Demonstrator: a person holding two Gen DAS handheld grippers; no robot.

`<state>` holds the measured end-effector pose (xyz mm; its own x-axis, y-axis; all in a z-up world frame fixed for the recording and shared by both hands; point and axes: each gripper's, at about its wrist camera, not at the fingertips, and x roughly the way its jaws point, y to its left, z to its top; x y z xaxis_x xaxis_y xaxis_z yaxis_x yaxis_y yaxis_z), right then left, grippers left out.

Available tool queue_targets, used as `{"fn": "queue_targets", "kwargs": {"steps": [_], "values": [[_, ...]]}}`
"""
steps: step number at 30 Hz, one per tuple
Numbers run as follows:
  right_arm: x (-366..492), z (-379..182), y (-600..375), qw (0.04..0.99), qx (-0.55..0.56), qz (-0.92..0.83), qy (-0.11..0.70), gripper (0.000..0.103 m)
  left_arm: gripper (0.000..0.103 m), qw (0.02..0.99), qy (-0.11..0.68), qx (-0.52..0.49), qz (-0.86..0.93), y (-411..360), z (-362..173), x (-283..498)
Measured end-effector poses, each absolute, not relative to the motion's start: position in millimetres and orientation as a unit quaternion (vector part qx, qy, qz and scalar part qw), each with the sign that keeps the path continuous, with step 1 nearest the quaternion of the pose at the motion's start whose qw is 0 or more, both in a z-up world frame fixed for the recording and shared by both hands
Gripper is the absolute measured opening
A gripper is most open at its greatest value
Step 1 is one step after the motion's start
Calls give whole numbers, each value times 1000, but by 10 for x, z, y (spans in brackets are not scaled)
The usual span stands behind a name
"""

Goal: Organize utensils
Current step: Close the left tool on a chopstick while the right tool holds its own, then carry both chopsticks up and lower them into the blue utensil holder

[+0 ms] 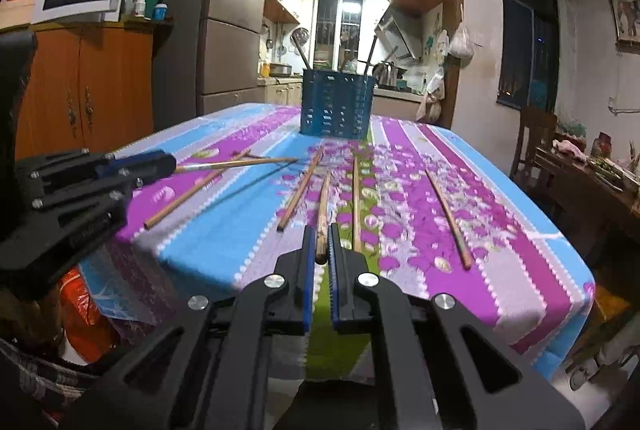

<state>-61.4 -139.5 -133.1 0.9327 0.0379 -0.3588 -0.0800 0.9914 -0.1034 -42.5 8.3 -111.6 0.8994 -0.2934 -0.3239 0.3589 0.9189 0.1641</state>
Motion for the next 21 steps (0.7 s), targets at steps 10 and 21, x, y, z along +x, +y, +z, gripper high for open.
{"fn": "queue_targets", "kwargs": {"steps": [10, 21], "values": [[-591, -995, -1409, 986, -77, 45, 139, 5, 7, 974, 98, 102, -177, 178, -561, -503], [-552, -678, -1464, 987, -72, 63, 126, 5, 8, 976, 79, 70, -191, 247, -248, -489]]}}
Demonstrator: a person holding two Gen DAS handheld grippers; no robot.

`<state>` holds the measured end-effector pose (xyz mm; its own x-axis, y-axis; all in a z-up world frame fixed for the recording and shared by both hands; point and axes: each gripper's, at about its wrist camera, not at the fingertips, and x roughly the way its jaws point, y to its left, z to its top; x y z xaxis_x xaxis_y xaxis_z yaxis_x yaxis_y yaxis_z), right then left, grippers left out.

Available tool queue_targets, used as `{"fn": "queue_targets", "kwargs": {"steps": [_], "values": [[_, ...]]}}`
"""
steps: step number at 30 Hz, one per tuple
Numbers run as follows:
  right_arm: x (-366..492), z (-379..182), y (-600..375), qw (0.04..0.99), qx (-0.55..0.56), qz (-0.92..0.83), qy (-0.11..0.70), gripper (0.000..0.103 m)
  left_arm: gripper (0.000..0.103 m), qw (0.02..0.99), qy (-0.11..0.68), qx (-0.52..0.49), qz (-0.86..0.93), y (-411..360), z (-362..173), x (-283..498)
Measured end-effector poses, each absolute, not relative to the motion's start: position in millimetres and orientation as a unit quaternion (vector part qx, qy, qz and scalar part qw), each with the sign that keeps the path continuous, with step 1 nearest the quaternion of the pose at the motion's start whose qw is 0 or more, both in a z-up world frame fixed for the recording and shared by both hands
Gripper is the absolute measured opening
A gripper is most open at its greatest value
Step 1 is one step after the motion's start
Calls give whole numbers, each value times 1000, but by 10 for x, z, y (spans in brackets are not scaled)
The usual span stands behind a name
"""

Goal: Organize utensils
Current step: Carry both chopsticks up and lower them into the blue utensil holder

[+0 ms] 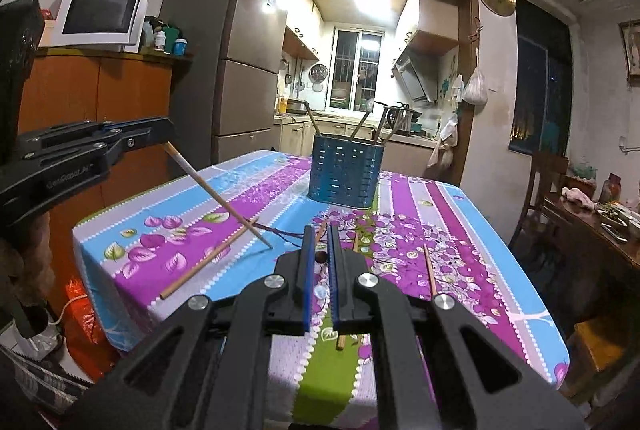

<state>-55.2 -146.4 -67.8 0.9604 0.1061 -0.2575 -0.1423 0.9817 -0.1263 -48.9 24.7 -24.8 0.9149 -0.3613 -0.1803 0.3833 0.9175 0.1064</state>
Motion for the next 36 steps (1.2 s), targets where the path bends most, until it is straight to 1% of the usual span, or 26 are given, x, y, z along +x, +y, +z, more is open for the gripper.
{"fn": "queue_targets", "kwargs": {"steps": [12, 22, 36], "values": [[-457, -350, -1509, 988, -64, 83, 115, 5, 8, 973, 69, 60, -210, 286, 63, -440], [-234, 48, -1581, 989, -56, 105, 92, 5, 8, 971, 61, 57, -225, 247, 316, -267], [157, 367, -1750, 980, 7, 165, 115, 5, 8, 967, 60, 50, -243, 166, 620, 125]]}}
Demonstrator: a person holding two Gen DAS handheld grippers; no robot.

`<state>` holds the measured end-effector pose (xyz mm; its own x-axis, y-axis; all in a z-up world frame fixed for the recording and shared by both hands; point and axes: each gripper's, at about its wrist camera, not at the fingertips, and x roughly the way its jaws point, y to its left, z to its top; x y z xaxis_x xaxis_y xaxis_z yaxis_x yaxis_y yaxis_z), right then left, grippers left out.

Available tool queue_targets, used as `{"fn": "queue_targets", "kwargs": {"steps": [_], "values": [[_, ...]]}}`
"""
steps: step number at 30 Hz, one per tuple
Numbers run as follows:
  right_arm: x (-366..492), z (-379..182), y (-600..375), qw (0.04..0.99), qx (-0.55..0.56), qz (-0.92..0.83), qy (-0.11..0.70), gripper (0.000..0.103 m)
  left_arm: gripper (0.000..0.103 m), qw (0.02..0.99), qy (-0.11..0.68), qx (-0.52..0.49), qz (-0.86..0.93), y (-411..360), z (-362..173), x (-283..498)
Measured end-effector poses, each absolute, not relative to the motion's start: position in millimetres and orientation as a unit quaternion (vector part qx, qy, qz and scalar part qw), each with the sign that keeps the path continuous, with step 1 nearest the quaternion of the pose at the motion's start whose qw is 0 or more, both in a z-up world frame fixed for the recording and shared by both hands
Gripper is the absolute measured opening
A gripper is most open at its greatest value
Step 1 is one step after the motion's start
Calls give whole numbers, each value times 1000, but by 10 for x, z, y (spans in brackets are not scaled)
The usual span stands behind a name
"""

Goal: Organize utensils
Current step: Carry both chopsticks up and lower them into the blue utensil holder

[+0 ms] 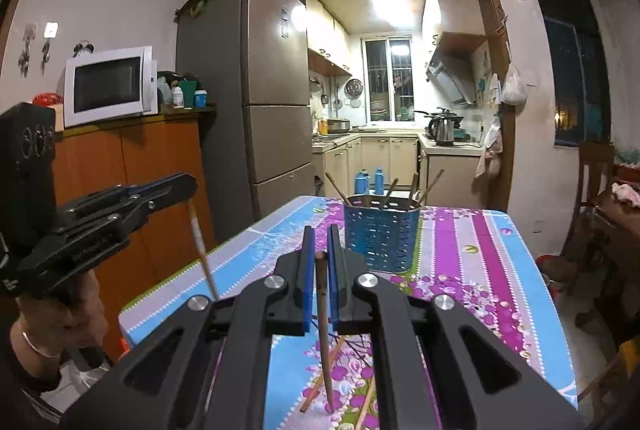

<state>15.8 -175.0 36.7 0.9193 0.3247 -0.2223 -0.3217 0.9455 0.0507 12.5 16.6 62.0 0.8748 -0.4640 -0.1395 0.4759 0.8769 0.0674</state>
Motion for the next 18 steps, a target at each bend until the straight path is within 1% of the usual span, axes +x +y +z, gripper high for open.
{"fn": "queue_targets", "kwargs": {"steps": [12, 18], "values": [[523, 648, -1839, 976, 14, 178, 126, 5, 8, 957, 94, 25, -274, 144, 815, 674], [874, 924, -1889, 977, 7, 175, 119, 5, 8, 949, 106, 4, -296, 59, 1096, 1173]]}}
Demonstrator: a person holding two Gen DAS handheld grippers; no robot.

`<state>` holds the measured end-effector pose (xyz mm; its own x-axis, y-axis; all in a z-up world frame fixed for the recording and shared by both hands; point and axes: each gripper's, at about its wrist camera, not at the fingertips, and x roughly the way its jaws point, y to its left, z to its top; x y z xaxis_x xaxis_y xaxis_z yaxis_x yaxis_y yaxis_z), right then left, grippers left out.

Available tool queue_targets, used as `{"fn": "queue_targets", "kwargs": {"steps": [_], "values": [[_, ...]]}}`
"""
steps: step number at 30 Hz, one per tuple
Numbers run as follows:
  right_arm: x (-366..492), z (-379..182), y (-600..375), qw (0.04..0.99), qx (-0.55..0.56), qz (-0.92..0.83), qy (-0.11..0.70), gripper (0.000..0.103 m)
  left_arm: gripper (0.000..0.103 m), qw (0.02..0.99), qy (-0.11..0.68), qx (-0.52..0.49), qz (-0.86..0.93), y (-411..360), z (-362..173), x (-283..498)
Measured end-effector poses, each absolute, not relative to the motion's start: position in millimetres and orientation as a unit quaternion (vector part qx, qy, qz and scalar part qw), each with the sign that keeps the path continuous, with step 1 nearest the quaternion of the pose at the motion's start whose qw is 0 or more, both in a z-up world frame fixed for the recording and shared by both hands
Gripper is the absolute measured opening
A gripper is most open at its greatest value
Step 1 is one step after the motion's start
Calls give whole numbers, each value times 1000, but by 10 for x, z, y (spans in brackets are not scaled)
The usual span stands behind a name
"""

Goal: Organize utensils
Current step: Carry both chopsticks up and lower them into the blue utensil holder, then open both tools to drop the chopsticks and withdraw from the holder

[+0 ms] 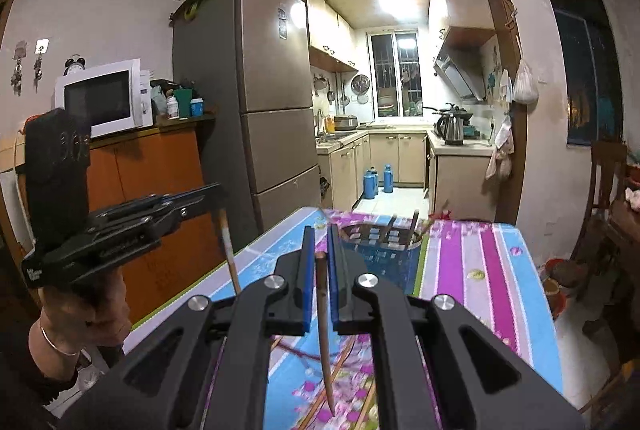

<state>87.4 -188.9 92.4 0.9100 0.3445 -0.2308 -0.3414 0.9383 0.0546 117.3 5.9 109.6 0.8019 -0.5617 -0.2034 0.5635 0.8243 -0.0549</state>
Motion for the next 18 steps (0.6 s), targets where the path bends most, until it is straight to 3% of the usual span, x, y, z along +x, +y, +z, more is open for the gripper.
{"fn": "queue_targets", "kwargs": {"steps": [12, 18], "values": [[1871, 1901, -2191, 987, 20, 143, 66, 5, 8, 962, 54, 13, -266, -371, 1912, 2521], [2508, 2099, -2310, 989, 36, 130, 59, 5, 8, 970, 42, 19, -239, -506, 2014, 3101]]}}
